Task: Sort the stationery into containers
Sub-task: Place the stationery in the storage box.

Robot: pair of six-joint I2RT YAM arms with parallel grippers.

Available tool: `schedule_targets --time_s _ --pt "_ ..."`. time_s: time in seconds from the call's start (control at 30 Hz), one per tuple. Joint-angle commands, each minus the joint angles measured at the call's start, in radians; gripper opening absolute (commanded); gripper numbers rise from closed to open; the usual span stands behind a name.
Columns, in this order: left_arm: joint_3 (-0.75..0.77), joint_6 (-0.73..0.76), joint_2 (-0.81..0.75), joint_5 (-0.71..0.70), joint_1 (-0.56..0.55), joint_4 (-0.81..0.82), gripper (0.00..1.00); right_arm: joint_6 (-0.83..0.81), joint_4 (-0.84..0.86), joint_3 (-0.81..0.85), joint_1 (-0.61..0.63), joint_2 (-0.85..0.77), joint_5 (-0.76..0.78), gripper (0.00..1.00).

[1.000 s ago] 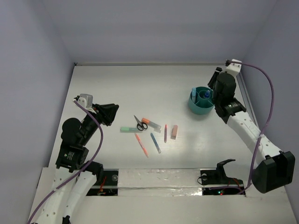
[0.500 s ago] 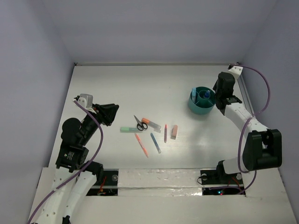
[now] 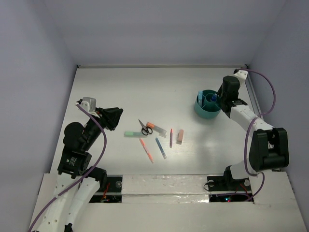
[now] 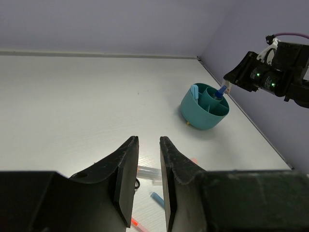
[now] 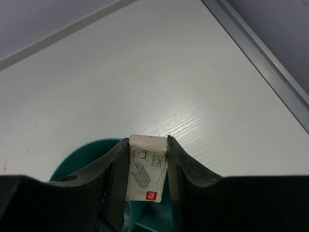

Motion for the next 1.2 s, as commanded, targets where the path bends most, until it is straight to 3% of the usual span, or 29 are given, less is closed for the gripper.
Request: schedule_targets --time_s 0.0,0.6,1.17 --pt "-0.008 0.004 0.003 0.017 -0.006 0.050 0.22 0.034 0.038 -0.007 -0.001 0.002 0.001 0.31" --pt "-0.008 0.001 0.000 0.017 -0.006 0.050 0.22 0.089 -0.016 -0.016 -0.001 0.016 -0.007 0.36" --pt "-0.007 0.002 -0.006 0.017 -0.006 0.050 0.22 0.109 -0.057 -0.014 -0.001 -0.030 -0.074 0.52"
